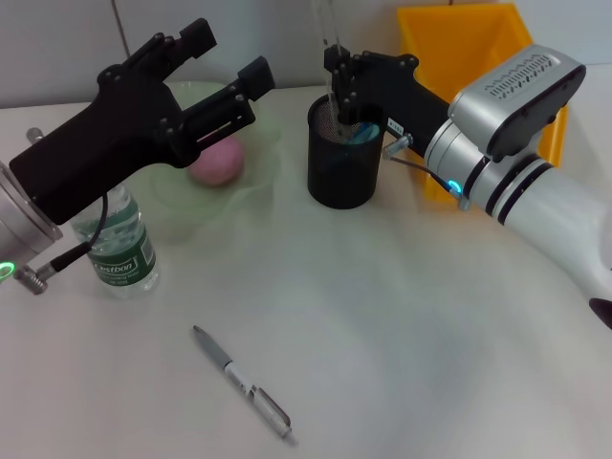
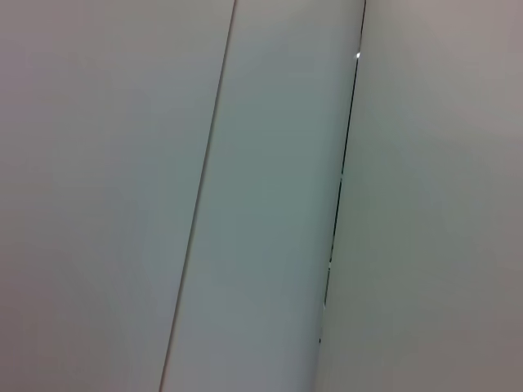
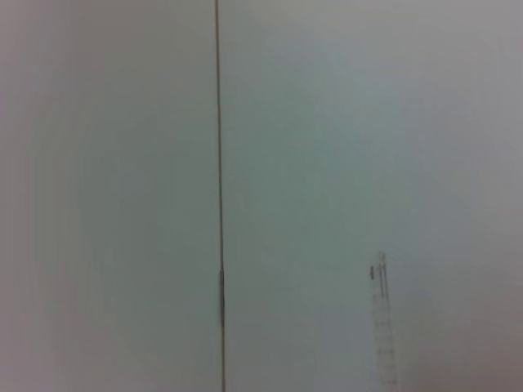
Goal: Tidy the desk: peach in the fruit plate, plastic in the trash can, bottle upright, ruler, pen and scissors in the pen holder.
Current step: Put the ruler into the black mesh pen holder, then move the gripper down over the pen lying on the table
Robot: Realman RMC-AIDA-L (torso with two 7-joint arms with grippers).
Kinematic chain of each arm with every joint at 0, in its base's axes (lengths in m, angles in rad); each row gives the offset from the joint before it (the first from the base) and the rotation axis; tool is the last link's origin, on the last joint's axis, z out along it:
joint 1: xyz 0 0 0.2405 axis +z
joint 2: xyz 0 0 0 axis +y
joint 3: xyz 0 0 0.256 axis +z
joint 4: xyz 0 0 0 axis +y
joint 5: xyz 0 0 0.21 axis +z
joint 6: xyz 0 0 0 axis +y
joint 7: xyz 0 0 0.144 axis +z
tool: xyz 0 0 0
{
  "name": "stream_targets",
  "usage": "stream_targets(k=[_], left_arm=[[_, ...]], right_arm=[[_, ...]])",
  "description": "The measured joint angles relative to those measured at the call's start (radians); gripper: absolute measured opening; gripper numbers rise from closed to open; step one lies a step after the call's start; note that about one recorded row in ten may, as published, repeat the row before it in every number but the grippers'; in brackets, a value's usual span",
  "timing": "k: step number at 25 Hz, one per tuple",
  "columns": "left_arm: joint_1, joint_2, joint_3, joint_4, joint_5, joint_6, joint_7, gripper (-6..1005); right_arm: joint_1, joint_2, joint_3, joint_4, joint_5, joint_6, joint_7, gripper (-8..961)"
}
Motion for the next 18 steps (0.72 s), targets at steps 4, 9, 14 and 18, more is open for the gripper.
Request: stream_targets(k=[4, 9, 14, 18], left_arm=[[0.000, -0.002, -0.011, -0.005, 0.001, 0.019, 0.002, 851], [0.001, -0.002, -0.014, -0.006, 0.001, 0.025, 0.002, 851], [0.001, -0.001, -0.016, -0.006, 0.001, 0.026, 0.002, 850], [0.002, -0.003, -0.035, -0.006, 0.011, 0.039, 0.003, 850]], right_arm=[[-0.002, 0.000, 0.000, 0.005, -0.002, 0.002, 0.000, 36], [-0.013, 0.000, 0.001, 0.007, -0.001, 0.003, 0.019, 38], [-0.029, -0.001, 0.001, 0.001, -0.004, -0.012, 0.044, 188], [-0.047, -0.006, -0.006, -0.005, -0.010, -0.052, 0.074, 337]])
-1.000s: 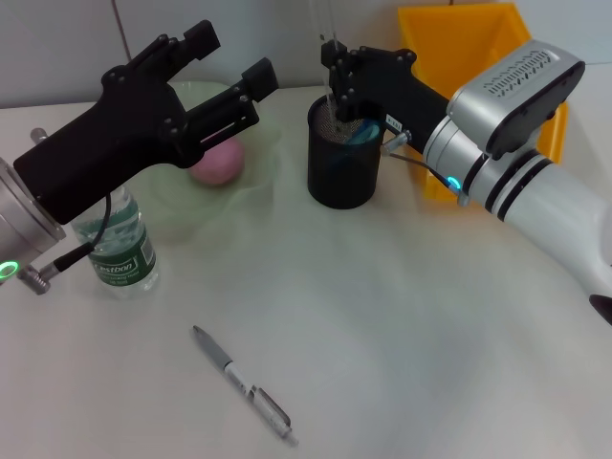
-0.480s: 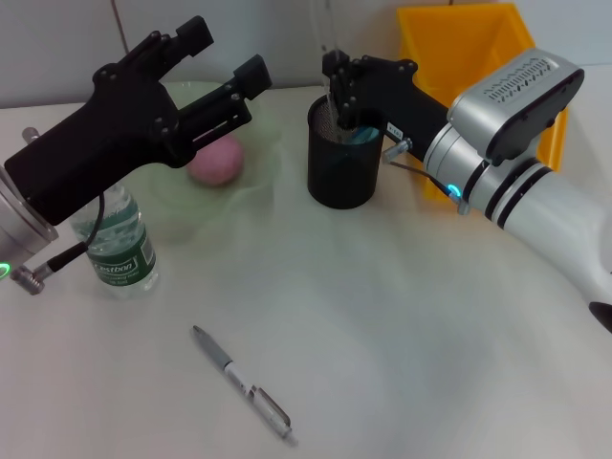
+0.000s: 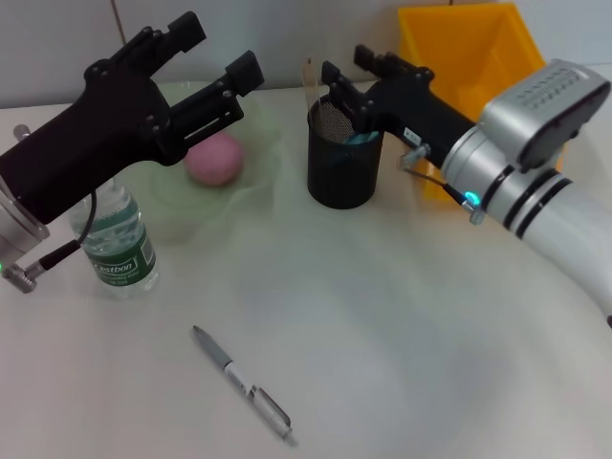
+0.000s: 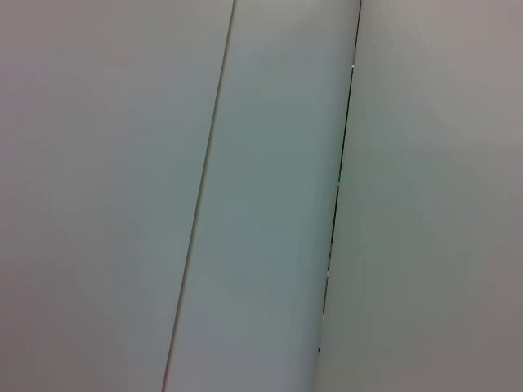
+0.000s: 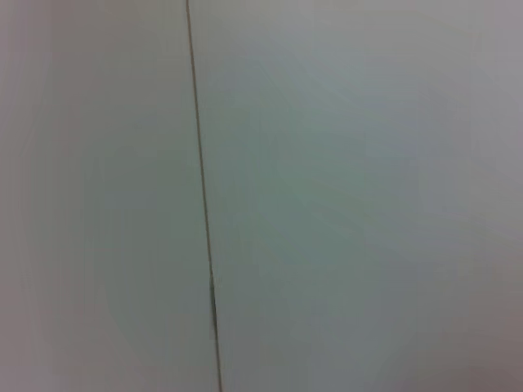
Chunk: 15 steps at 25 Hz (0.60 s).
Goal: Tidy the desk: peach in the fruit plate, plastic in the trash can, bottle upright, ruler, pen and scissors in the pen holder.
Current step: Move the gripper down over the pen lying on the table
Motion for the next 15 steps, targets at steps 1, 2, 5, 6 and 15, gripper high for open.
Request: stream_targets(k=[1, 2, 5, 6, 15], left_arm=[[0.000, -0.001, -0.004, 0.000, 0.004, 0.003, 0.000, 850], [0.000, -0.002, -0.005, 0.000, 0.008, 0.004, 0.000, 850], [-0.002, -0.003, -0.008, 0.002, 0.015, 0.008, 0.000, 849], [-0.003, -0.003, -0.008, 0.002, 0.016, 0.010, 0.000, 849], [0.006, 0.006, -0.043, -0.033, 0.065, 0.069, -0.011, 848]], right_arm=[[-0.006, -0.001, 0.001, -0.004, 0.000, -0.012, 0.008, 371], [-0.012, -0.001, 0.003, -0.012, 0.000, -0.024, 0.019, 404], [-0.035, -0.002, 0.000, -0.041, -0.002, -0.065, 0.096, 499], [-0.050, -0.004, -0.017, -0.065, -0.012, -0.098, 0.160, 528], [-0.287, -0.021, -0.339, -0.574, -0.176, -0.488, 0.937, 707]])
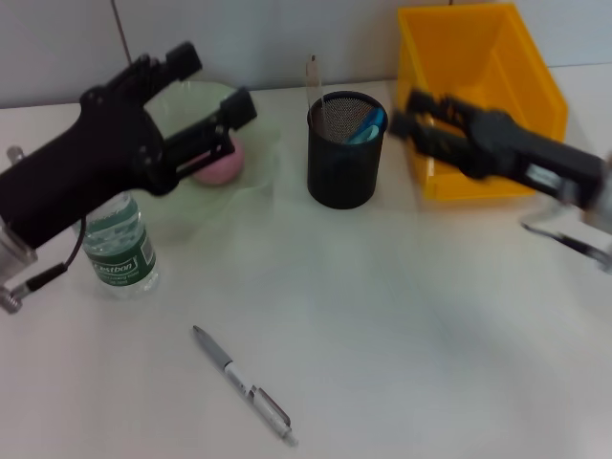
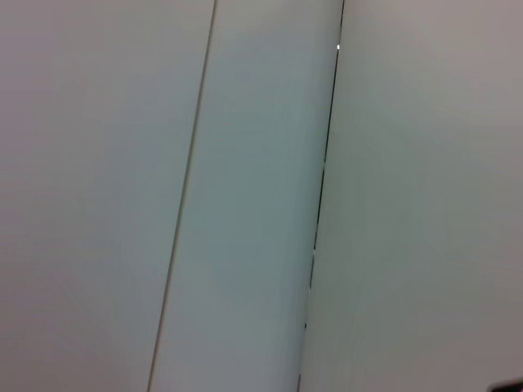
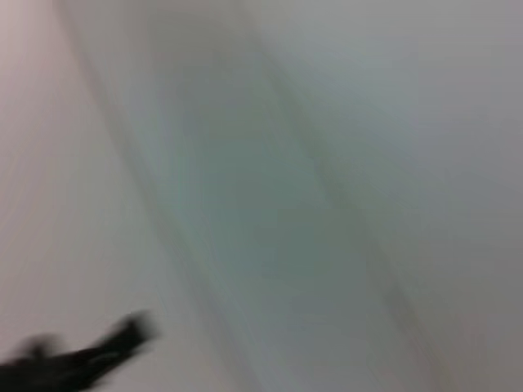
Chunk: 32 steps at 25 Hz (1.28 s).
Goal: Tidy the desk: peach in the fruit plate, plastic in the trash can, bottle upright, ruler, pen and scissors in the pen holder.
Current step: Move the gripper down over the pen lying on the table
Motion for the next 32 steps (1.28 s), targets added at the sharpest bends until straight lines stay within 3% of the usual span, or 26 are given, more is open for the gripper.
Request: stream_targets(k=[3, 7, 13, 14, 15, 21, 26, 32], left_arm=[[0.001, -0.002, -0.028, -0.017, 0.061, 0.045, -0.022, 848], [-0.009, 0.012, -0.053, 0.003, 0.210, 0.103, -0.107, 847], [-0.080, 0.029, -0.152, 0.231, 0.586, 0.275, -0.376, 847], [-0.080, 0.029, -0.152, 0.231, 0.586, 0.275, -0.376, 846], [-0.138, 0.023, -0.188, 0.315, 0.745, 0.332, -0.445, 846], [-0.325, -0.023, -0.215, 0.424, 1.133, 0.439, -0.545, 846], [-0.400, -0.029, -0.215, 0.380, 1.190, 0.444, -0.644, 847], [-0.446, -0.026, -0.190, 0.422, 1.243, 0.507, -0.763, 847]], right_arm=[[-0.063, -0.022, -0.095, -0.135, -0.030, -0.119, 0.121, 710], [-0.107, -0.036, -0.104, -0.198, -0.082, -0.184, 0.145, 709], [-0.195, -0.042, -0.049, -0.223, -0.091, -0.149, 0.068, 708], [-0.203, -0.045, -0.042, -0.224, -0.093, -0.142, 0.064, 708], [-0.208, -0.049, -0.034, -0.225, -0.095, -0.136, 0.063, 708], [-0.211, -0.061, 0.013, -0.220, -0.125, -0.111, 0.087, 707], [-0.203, -0.061, 0.015, -0.221, -0.128, -0.092, 0.102, 707], [-0.199, -0.063, 0.014, -0.235, -0.125, -0.084, 0.100, 706]])
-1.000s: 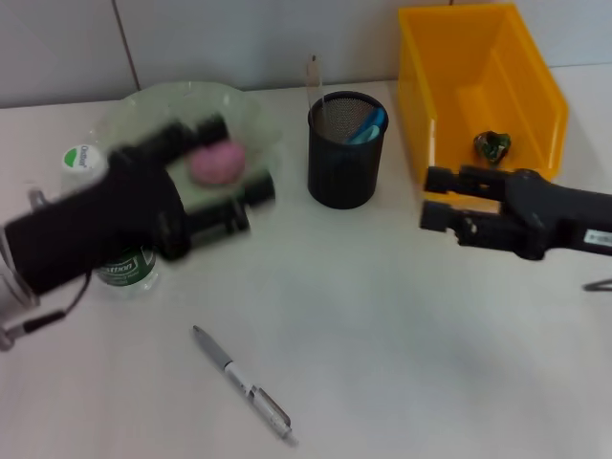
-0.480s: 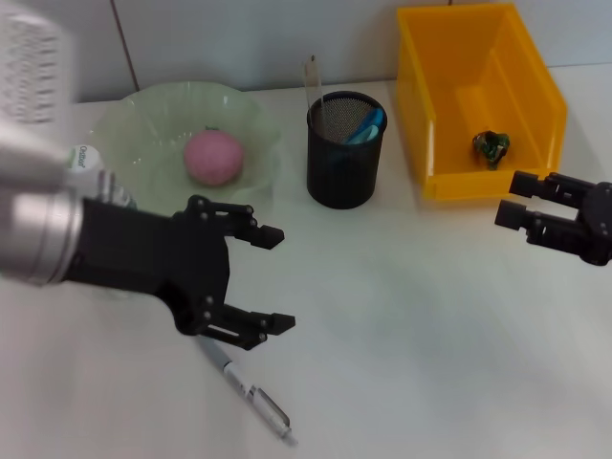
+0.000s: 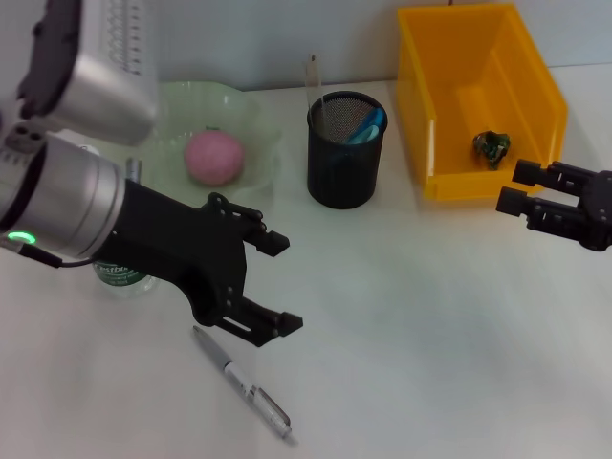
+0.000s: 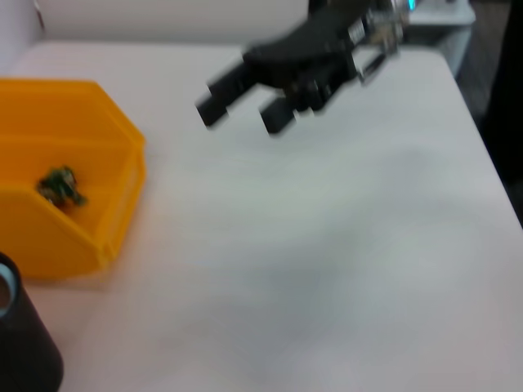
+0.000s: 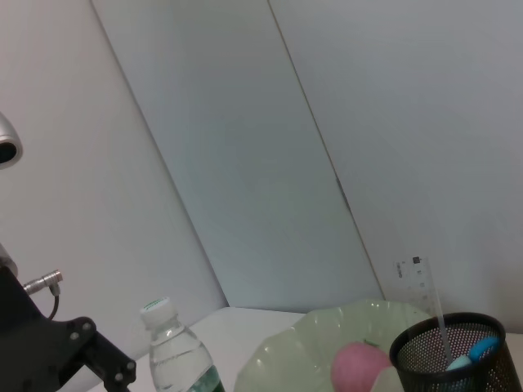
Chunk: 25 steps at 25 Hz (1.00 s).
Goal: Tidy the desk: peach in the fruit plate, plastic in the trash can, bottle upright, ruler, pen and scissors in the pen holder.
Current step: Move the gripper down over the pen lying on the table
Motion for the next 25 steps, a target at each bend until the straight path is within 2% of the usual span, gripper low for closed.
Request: stream_targets(k=[4, 8, 13, 17, 20, 21, 22, 24, 25], left_arm=[[-0.041, -0.001, 0.082, 0.083, 0.101, 0.011, 0.008, 846], [-0.125, 0.007, 0.184, 0.115, 0.161, 0.005, 0.048, 846], [-0.249, 0.055, 0.290, 0.091, 0.146, 0.010, 0.068, 847], [-0.334, 0.079, 0.383, 0.014, 0.107, 0.012, 0.130, 847], [-0.361, 0.083, 0.413, -0.007, 0.104, 0.010, 0.163, 846], [-0.381, 0.083, 0.433, -0.019, 0.104, 0.012, 0.203, 846], [-0.386, 0.080, 0.436, -0.021, 0.109, 0.017, 0.223, 846], [-0.388, 0.065, 0.438, -0.022, 0.139, 0.027, 0.263, 846], [-0.388, 0.065, 0.438, -0.022, 0.139, 0.027, 0.263, 846]], right_arm=[[0.000, -0.002, 0.009, -0.009, 0.000, 0.000, 0.000, 705], [0.000, -0.005, 0.028, 0.001, -0.004, 0.001, 0.017, 704], [-0.007, -0.013, 0.038, -0.003, -0.004, -0.006, 0.038, 704], [0.002, -0.016, 0.050, -0.018, -0.001, -0.013, 0.044, 703], [0.026, -0.028, 0.051, -0.022, -0.002, -0.011, 0.059, 703], [0.042, -0.043, 0.050, -0.022, -0.005, -0.017, 0.078, 702], [0.042, -0.043, 0.050, -0.022, -0.005, -0.017, 0.078, 702], [0.057, -0.057, 0.050, -0.023, -0.007, -0.024, 0.096, 702], [0.057, -0.057, 0.050, -0.023, -0.007, -0.024, 0.096, 702]])
